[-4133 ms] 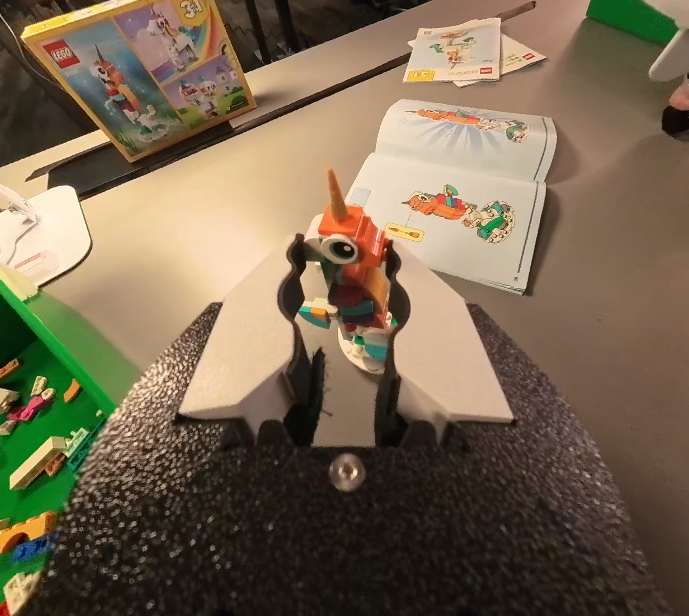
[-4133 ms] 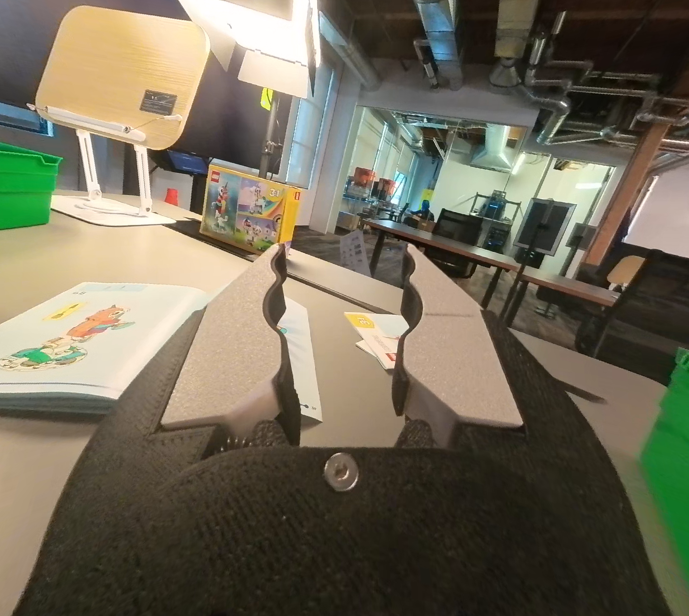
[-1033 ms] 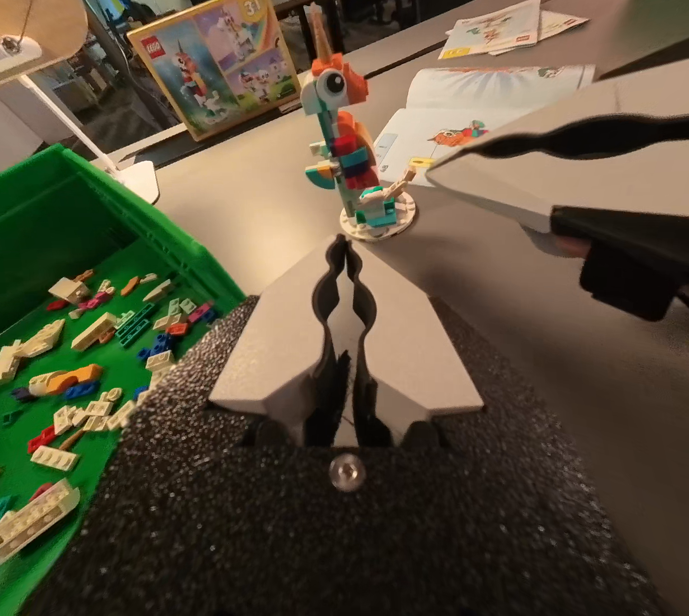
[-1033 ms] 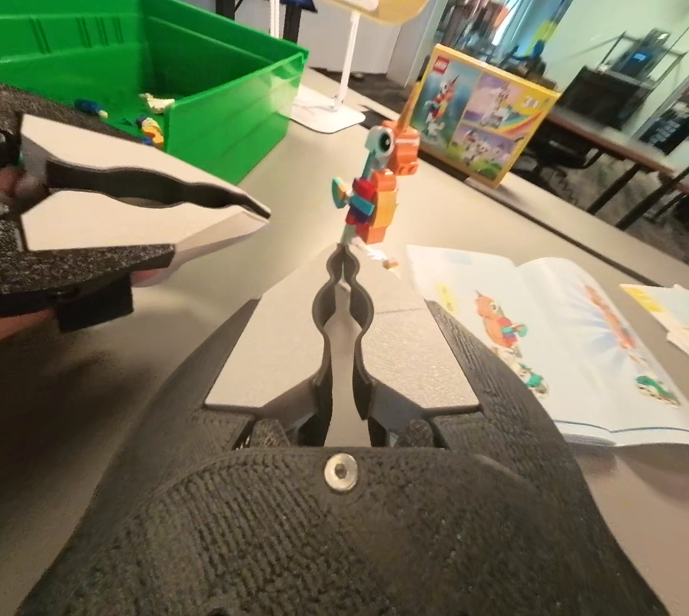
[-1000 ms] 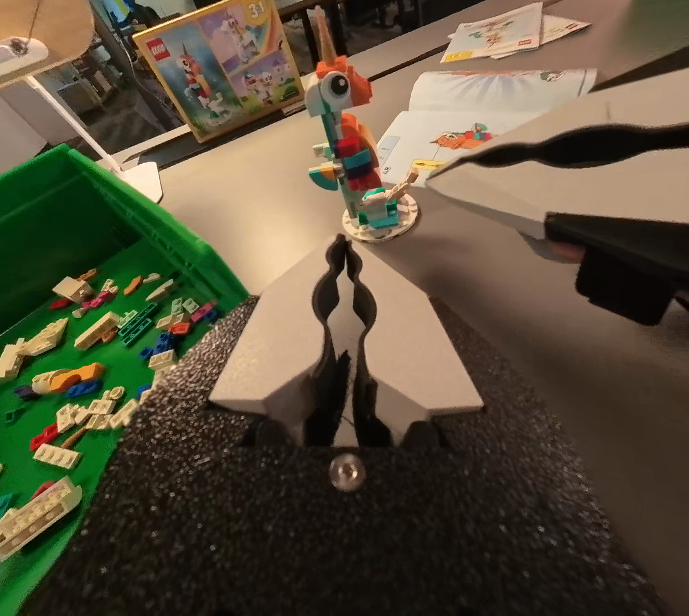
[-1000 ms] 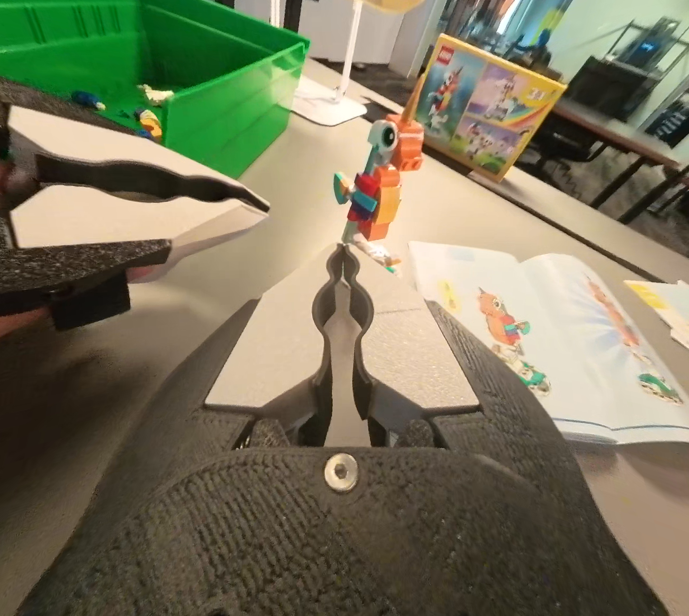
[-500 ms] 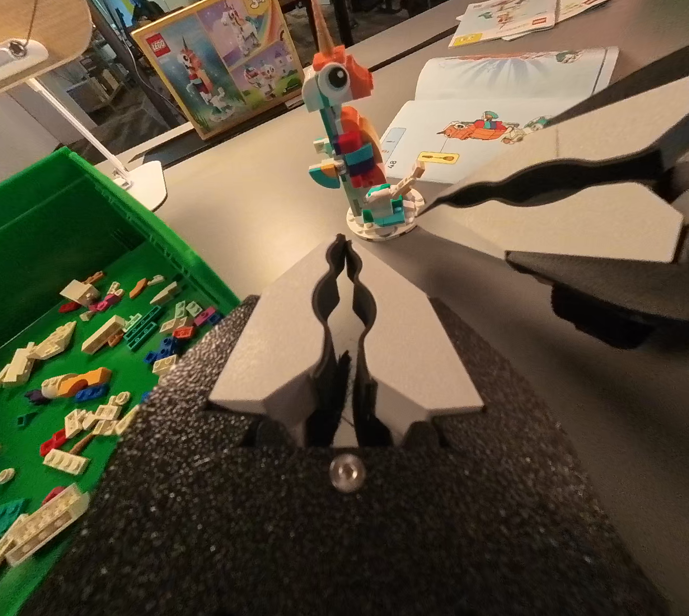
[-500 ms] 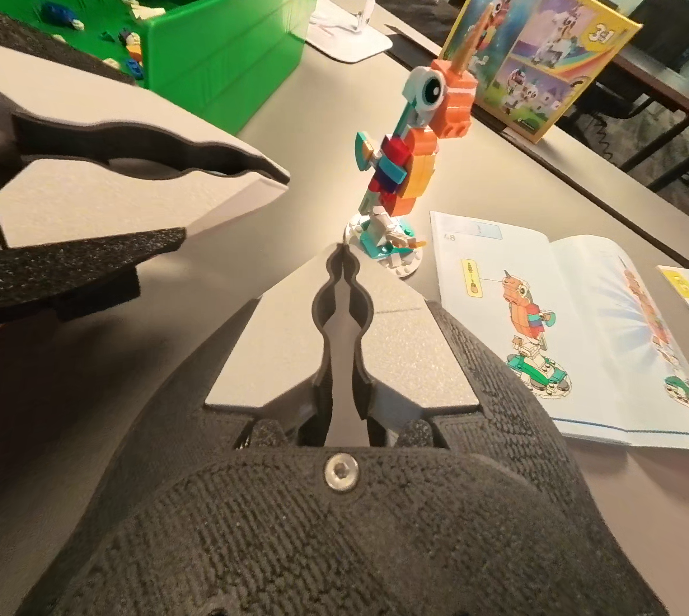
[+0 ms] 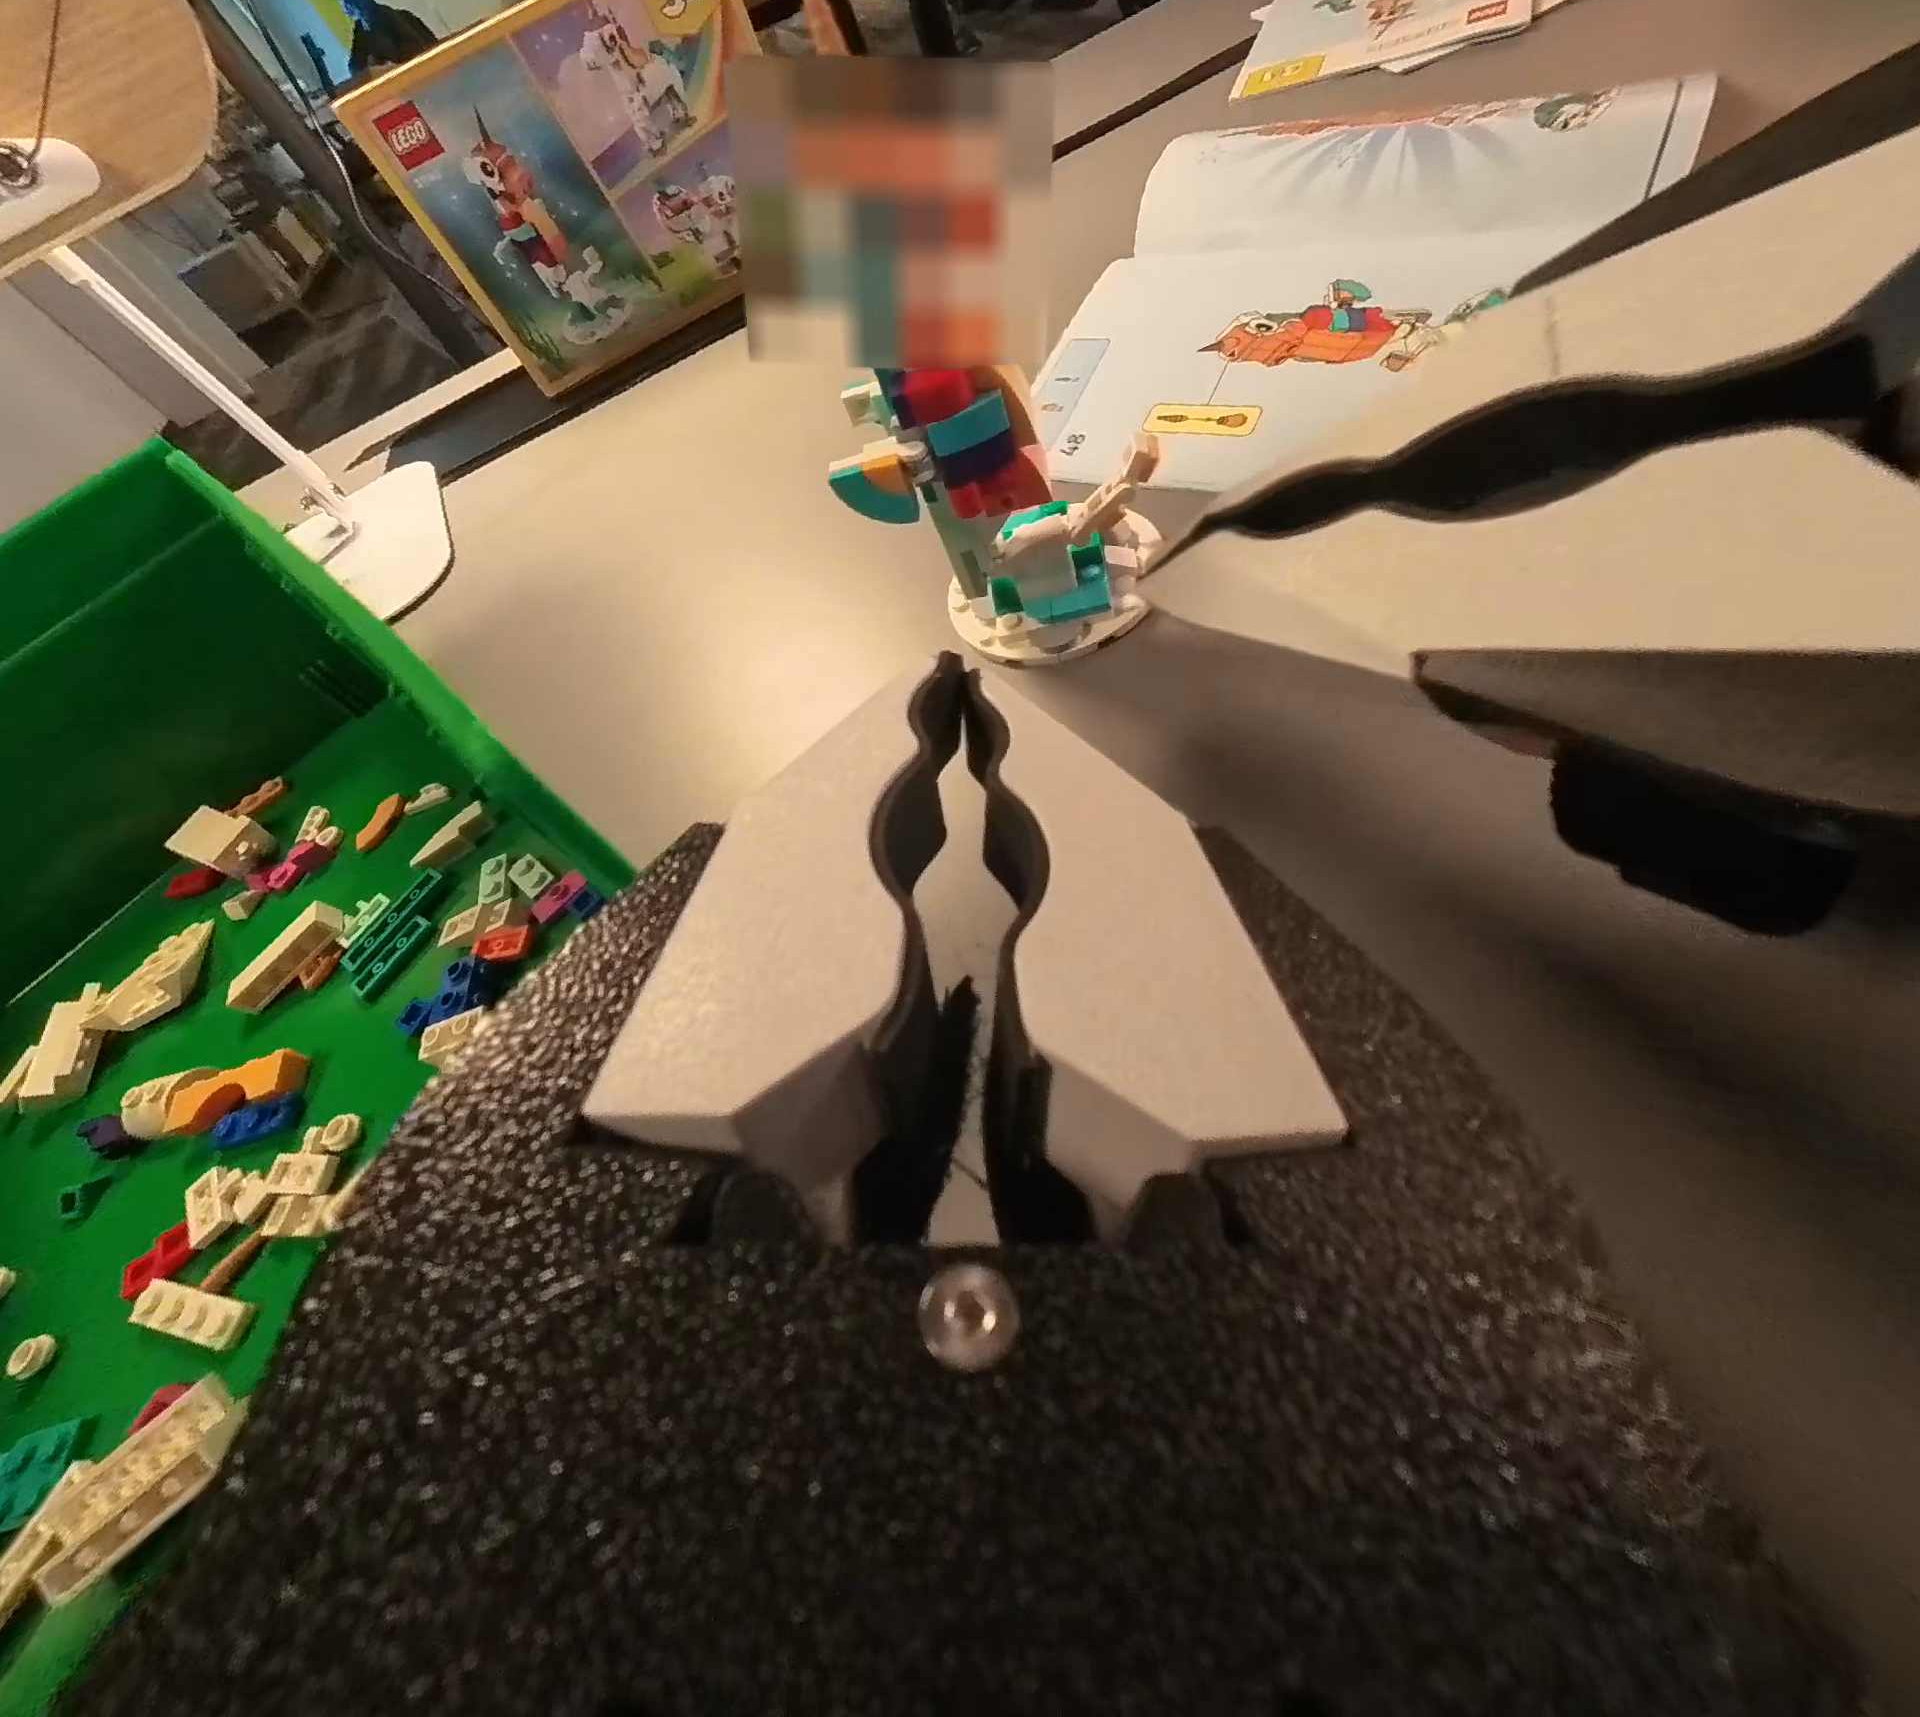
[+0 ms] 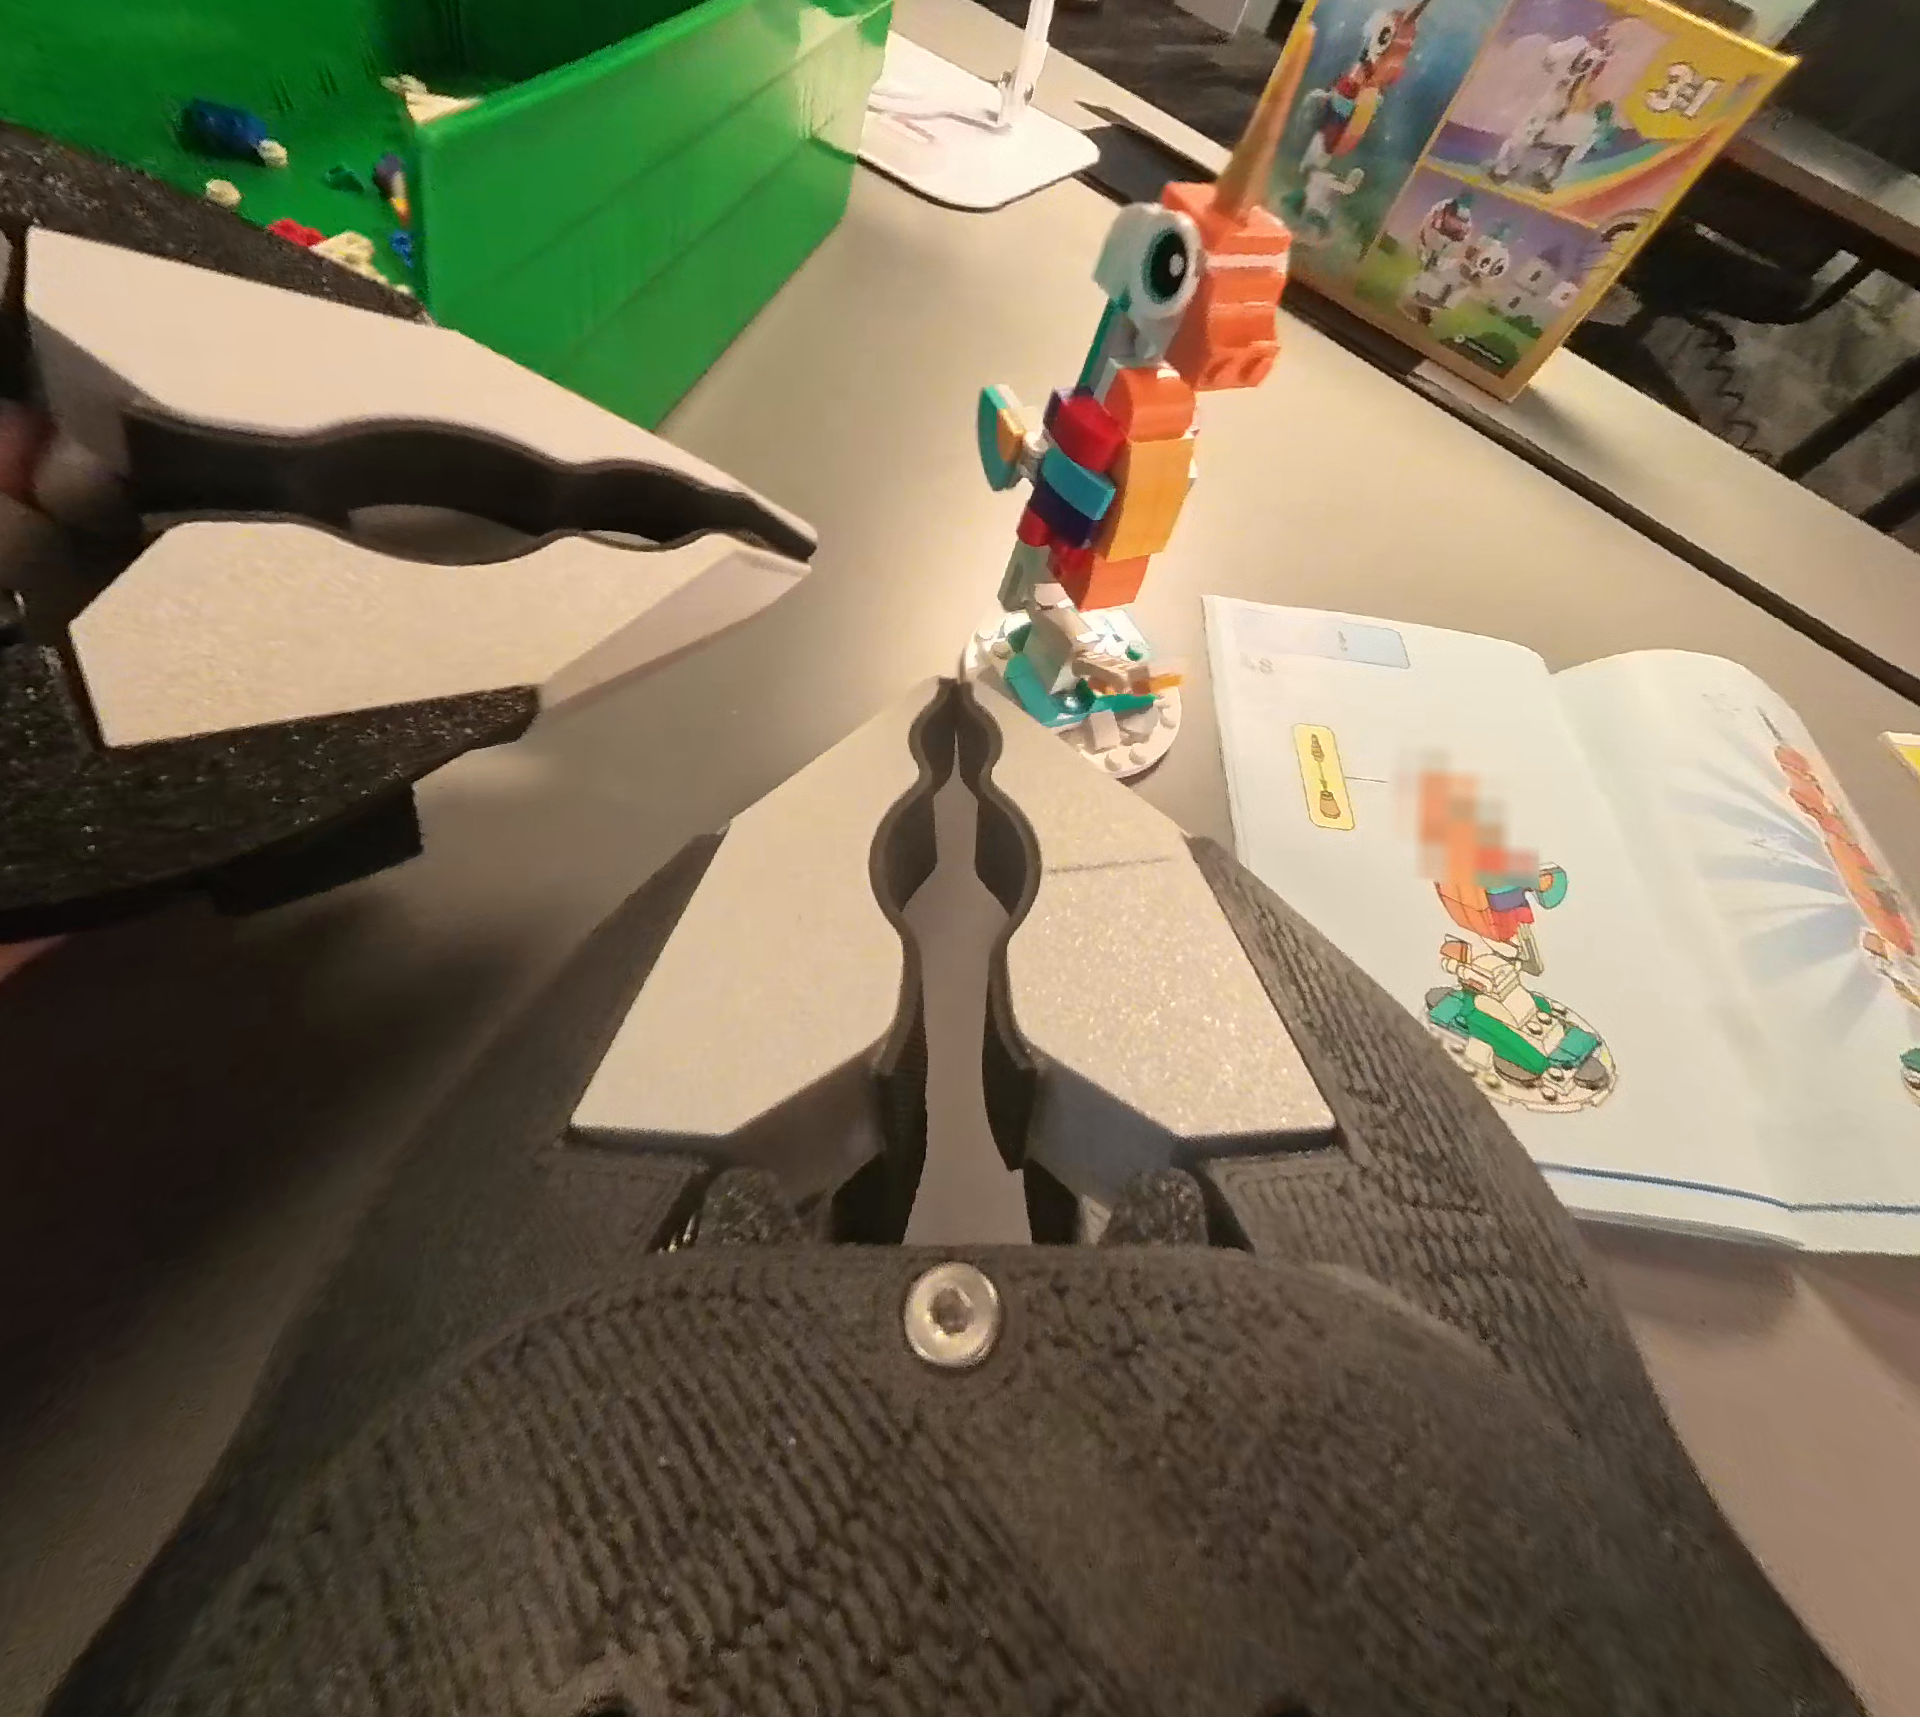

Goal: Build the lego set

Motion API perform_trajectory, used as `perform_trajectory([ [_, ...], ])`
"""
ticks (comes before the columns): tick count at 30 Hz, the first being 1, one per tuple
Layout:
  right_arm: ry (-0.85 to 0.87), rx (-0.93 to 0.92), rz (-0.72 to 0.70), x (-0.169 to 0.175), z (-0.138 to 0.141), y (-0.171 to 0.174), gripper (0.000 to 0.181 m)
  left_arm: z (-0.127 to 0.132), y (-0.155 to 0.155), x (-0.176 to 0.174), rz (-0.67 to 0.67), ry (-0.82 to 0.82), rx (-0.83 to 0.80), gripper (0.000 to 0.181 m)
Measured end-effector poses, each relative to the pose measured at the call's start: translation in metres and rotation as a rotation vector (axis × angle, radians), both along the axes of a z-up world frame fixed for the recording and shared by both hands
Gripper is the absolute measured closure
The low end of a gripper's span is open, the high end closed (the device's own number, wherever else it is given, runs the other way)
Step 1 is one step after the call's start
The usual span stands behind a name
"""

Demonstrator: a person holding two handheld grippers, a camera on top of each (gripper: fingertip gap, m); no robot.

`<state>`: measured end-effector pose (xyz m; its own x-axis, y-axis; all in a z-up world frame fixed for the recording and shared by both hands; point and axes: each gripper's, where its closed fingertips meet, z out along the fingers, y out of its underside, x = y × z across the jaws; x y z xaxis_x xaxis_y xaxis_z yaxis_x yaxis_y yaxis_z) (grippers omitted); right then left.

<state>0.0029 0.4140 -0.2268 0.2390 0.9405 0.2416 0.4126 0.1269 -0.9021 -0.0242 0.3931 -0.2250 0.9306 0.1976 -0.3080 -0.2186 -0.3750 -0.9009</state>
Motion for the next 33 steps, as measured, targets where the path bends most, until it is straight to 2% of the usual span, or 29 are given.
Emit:
perform_trajectory([
  [1, 0.006, -0.002, -0.005, 0.002, 0.001, 0.002, 0.181, 0.000, 0.000, 0.001, -0.005, 0.004, -0.003, 0.181],
  [8, 0.085, -0.021, -0.083, 0.042, 0.011, 0.021, 0.181, 0.008, -0.005, 0.006, -0.045, -0.052, 0.058, 0.181],
  [12, 0.190, -0.001, -0.060, 0.064, 0.030, 0.024, 0.181, 0.009, -0.005, 0.013, -0.060, -0.042, 0.066, 0.181],
  [15, 0.270, 0.048, 0.009, 0.077, 0.056, -0.001, 0.181, 0.004, -0.006, 0.031, -0.112, -0.125, 0.024, 0.181],
  [16, 0.302, 0.043, 0.039, 0.080, 0.067, -0.013, 0.176, 0.002, -0.006, 0.037, -0.124, -0.131, -0.008, 0.181],
  [20, 0.445, -0.037, 0.186, 0.089, 0.117, -0.067, 0.141, 0.007, -0.007, 0.048, -0.132, -0.090, -0.069, 0.181],
  [22, 0.447, -0.028, 0.217, 0.089, 0.132, -0.084, 0.118, 0.010, -0.005, 0.052, -0.129, -0.071, -0.089, 0.161],
  [28, 0.459, 0.081, 0.237, 0.091, 0.159, -0.119, 0.089, 0.004, -0.004, 0.050, -0.066, -0.045, -0.171, 0.094],
  [30, 0.447, 0.140, 0.229, 0.090, 0.161, -0.124, 0.083, 0.003, -0.004, 0.049, -0.049, -0.055, -0.173, 0.084],
  [33, 0.394, 0.190, 0.225, 0.084, 0.154, -0.130, 0.077, 0.001, -0.005, 0.048, -0.028, -0.025, -0.194, 0.081],
])
